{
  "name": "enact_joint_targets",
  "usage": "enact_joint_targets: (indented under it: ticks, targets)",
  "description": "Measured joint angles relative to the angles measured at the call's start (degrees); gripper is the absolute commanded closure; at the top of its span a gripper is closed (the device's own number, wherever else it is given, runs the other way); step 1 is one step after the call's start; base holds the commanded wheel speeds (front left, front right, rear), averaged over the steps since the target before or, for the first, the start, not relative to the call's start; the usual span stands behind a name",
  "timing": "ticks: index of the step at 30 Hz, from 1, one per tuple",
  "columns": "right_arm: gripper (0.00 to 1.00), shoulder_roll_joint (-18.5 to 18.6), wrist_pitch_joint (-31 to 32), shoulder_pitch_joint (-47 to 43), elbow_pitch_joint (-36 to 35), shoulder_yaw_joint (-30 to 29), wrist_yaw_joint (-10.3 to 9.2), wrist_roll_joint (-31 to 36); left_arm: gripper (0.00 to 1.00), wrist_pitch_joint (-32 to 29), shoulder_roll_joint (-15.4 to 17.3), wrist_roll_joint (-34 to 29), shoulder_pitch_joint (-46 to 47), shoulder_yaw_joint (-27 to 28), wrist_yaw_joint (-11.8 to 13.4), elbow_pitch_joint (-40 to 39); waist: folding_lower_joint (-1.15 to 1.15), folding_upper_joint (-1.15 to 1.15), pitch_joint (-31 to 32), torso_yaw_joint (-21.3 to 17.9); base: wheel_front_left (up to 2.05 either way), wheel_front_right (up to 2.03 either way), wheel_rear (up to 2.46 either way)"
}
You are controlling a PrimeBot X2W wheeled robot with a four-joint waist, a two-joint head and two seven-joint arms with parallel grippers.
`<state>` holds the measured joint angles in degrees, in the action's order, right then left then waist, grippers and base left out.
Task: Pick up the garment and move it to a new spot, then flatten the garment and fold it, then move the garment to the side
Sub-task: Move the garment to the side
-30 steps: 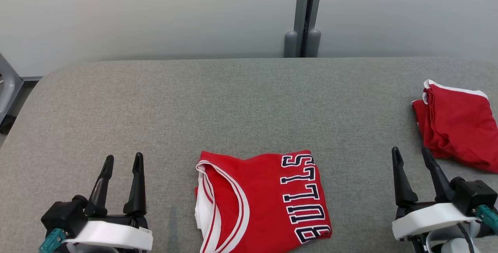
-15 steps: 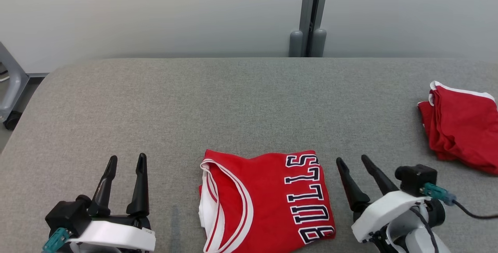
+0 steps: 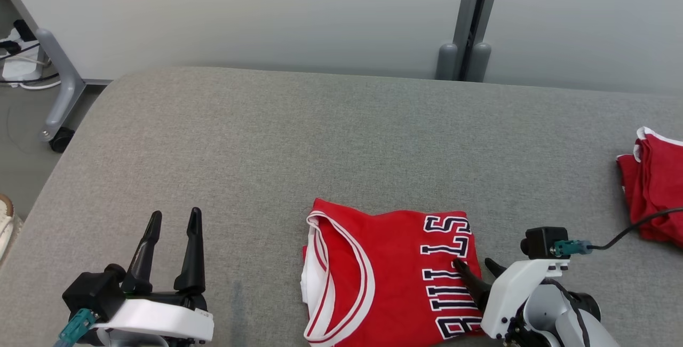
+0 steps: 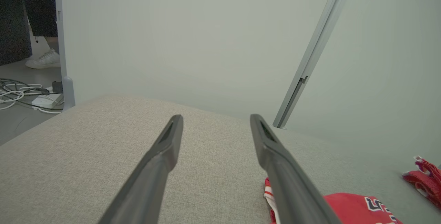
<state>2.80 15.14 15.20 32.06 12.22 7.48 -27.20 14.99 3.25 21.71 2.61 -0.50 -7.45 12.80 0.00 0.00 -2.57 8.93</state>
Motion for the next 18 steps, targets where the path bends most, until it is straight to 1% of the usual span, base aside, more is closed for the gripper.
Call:
enact_joint_targets:
  ticks: [6, 7, 8, 9, 13, 18]
  targets:
    - [0.0, 0.1, 2.3, 0.3, 3.8, -0.3, 0.02, -2.7, 0.0, 0.0, 0.0, 0.0, 0.2, -0.1, 0.0, 0.0, 0.0, 0.0, -0.6, 1.7, 0.0, 0.0, 0.0]
    - [0.45, 0.1, 2.6, 0.5, 4.1, 0.0, 0.02, -3.1, 0.0, 0.0, 0.0, 0.1, 0.2, -0.1, 0.0, 0.0, 0.0, 0.0, -0.6, 1.9, 0.0, 0.0, 0.0]
    - [0.65, 0.1, 2.5, 0.5, 4.1, 0.4, 0.02, -3.9, 0.0, 0.0, 0.0, 0.1, 0.2, -0.2, 0.0, 0.1, 0.0, 0.0, -0.7, 2.1, 0.0, 0.0, 0.0]
    - [1.0, 0.3, 2.4, 0.6, 4.1, 0.7, 0.02, -4.7, 0.0, 0.0, 0.0, 0.1, 0.2, -0.3, 0.0, 0.1, 0.0, 0.0, -0.8, 2.2, 0.0, 0.0, 0.0]
    - [1.0, -0.1, -0.8, 0.7, 4.0, 1.7, 0.01, -5.7, 0.0, 0.0, 0.1, 0.1, 0.2, -0.1, 0.0, 0.2, 0.0, 0.0, -0.7, 2.3, 0.0, 0.0, 0.0]
    - [1.0, -0.1, -5.4, 2.5, 3.5, 1.2, 0.02, -4.1, 0.0, 0.0, 0.3, 0.1, 0.2, -0.1, 0.0, -0.2, 0.0, 0.0, -0.7, 1.2, 0.0, 0.0, 0.0]
